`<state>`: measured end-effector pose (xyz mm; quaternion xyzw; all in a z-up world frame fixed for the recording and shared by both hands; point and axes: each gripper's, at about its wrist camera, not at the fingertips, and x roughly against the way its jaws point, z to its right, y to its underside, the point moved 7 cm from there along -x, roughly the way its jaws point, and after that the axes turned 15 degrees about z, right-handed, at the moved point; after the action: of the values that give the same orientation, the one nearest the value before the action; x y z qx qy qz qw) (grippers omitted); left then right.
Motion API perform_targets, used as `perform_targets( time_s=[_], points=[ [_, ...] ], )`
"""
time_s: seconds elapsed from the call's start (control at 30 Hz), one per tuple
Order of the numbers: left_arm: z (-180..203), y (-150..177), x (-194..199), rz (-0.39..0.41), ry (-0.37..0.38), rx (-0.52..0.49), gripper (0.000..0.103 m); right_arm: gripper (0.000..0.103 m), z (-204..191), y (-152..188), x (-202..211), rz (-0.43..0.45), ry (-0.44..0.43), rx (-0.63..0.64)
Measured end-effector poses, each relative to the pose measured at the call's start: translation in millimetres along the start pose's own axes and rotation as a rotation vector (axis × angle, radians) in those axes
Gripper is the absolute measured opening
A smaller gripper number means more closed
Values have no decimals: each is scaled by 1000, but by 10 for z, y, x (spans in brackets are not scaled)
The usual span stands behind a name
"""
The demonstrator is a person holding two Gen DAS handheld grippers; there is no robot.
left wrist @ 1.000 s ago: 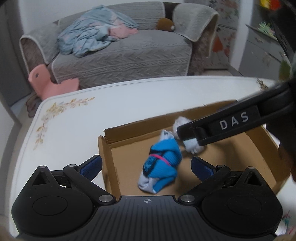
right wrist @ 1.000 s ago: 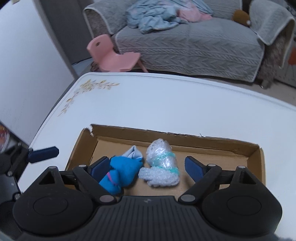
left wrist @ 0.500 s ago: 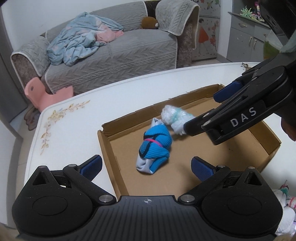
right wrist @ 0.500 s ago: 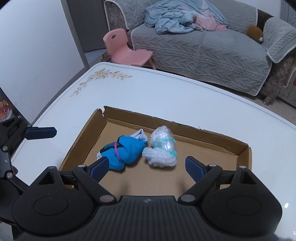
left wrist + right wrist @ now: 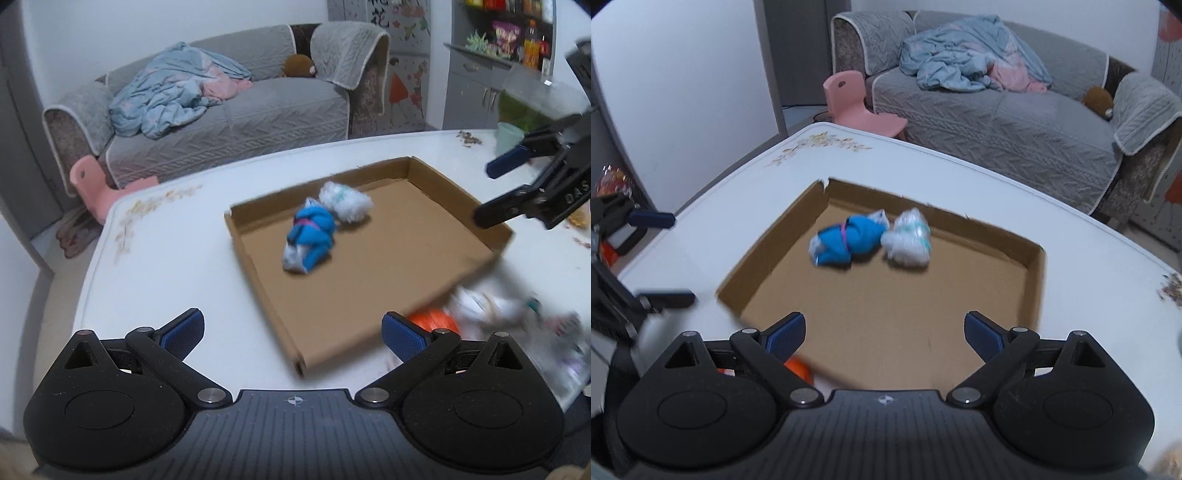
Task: Organize objects
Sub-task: 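Move both grippers back to the pile of bundles, then grasp white-blue sock roll with left gripper while right grasps purple bubble bundle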
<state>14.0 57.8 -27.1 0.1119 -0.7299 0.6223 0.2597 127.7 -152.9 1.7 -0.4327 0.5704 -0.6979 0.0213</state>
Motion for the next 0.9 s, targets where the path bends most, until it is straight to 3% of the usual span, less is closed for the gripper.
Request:
perform_targets(
  time_s=[0.17, 0.33, 0.47, 0.9],
  points=[
    [81, 427, 424, 18, -13, 67, 103, 96, -24, 424, 565, 35, 24, 0],
    [186, 822, 513, -20, -31, 145, 103, 96, -45, 989, 891, 45, 56, -85],
    [225, 1056, 579, -32, -42, 177, 103, 96, -60, 1307, 938, 44, 126, -110],
    [76, 1292, 443, -82, -109, 154, 103, 93, -153, 1729, 753, 43, 146, -139]
  ],
)
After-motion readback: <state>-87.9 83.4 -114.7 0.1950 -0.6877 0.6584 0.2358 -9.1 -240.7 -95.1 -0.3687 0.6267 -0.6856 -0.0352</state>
